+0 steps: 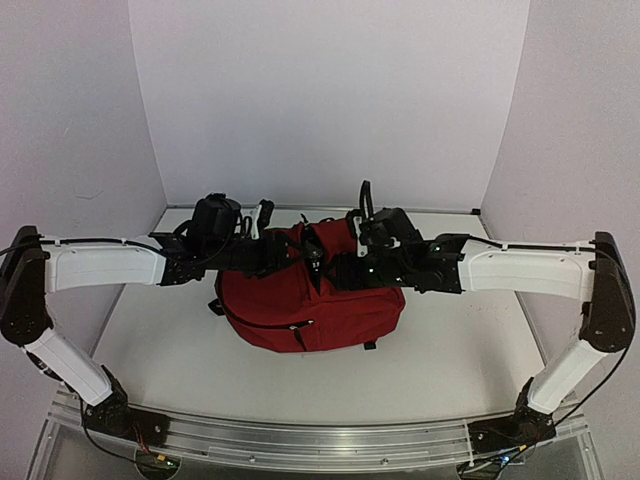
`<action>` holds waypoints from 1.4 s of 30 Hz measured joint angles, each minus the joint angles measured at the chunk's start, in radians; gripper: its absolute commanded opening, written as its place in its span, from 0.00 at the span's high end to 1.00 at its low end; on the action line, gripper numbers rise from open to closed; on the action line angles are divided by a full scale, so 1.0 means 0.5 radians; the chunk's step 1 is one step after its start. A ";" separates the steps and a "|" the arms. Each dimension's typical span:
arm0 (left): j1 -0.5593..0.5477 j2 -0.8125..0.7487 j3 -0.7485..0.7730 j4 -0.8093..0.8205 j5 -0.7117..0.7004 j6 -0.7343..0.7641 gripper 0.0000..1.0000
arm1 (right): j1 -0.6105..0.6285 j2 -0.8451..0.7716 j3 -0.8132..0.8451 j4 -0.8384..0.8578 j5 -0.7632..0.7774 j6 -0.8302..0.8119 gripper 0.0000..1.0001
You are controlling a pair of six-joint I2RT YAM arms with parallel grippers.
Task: Pack the student bag
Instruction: Place the stationery in the student bag.
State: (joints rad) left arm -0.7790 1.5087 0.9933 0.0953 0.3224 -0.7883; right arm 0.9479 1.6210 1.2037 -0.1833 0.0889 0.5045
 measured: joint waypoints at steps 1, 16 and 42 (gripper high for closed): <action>0.006 0.025 0.012 0.010 0.019 -0.003 0.42 | 0.000 0.018 0.010 0.000 0.002 0.003 0.41; 0.064 0.241 0.203 -0.001 0.083 0.028 0.55 | 0.000 0.217 0.165 0.022 0.281 0.051 0.61; 0.085 0.464 0.320 0.004 0.081 0.003 0.78 | 0.003 0.004 0.130 0.037 0.313 0.123 1.00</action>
State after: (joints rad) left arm -0.7366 1.7404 1.1531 0.0974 0.3627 -0.7869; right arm 0.9494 1.6232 1.2689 -0.1646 0.2456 0.5659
